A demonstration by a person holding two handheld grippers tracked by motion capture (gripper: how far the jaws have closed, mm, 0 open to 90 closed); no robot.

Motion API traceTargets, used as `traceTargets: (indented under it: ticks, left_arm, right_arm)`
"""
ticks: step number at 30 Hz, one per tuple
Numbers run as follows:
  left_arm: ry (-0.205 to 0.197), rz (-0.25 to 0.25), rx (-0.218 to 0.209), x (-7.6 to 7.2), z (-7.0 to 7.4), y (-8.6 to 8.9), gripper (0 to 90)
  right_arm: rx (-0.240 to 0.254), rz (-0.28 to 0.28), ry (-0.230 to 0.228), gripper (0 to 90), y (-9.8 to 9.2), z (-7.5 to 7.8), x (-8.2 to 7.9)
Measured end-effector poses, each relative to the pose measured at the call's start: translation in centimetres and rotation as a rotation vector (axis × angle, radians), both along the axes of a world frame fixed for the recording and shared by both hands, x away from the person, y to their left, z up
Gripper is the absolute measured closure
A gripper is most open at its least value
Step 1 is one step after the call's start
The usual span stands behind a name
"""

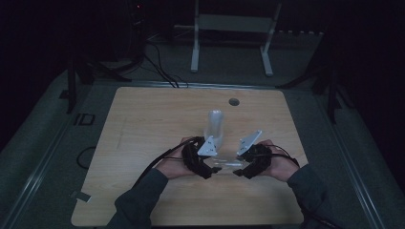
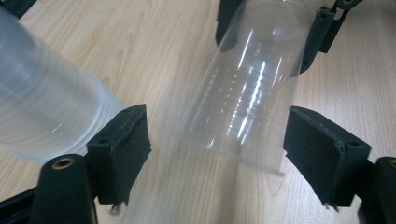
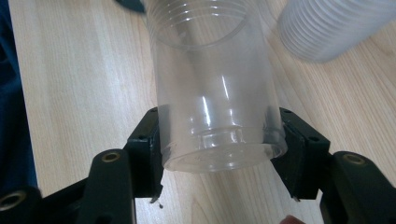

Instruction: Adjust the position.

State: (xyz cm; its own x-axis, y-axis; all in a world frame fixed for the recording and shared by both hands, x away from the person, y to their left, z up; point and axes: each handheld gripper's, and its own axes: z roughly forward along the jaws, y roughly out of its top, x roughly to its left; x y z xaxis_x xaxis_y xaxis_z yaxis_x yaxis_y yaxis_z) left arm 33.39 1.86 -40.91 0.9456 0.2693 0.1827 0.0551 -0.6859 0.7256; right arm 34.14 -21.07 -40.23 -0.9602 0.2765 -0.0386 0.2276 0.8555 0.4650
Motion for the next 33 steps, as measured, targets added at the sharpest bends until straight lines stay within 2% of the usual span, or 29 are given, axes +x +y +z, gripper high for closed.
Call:
traceTargets:
  ticks: [9,13,21,23,29,33]
  left_arm:
    - [0.009,0.056,-0.088,0.4,0.4,1.5,23.3]
    - [0.025,0.083,-0.110,0.6,0.3,1.9,23.6]
    - [0.060,0.104,-0.158,0.8,-0.2,2.5,23.6]
    - [0.063,0.104,-0.161,0.8,-0.2,2.5,23.6]
    - [0.065,0.102,-0.159,0.7,-0.4,2.3,23.6]
    - [0.080,0.108,-0.176,0.8,-0.6,2.4,23.6]
  right_arm:
    - [0.032,-0.043,-0.011,41.6,-1.2,-0.1,0.0]
    - [0.074,-0.071,-0.025,41.6,-1.8,0.0,0.0]
    - [0.125,-0.093,-0.043,41.7,-2.3,-0.2,-0.2]
    - [0.149,-0.106,-0.054,41.7,-2.6,-0.3,-0.2]
    - [0.181,-0.127,-0.064,41.7,-2.7,-0.4,-0.3]
    - [0.201,-0.140,-0.069,41.6,-2.7,-0.6,-0.3]
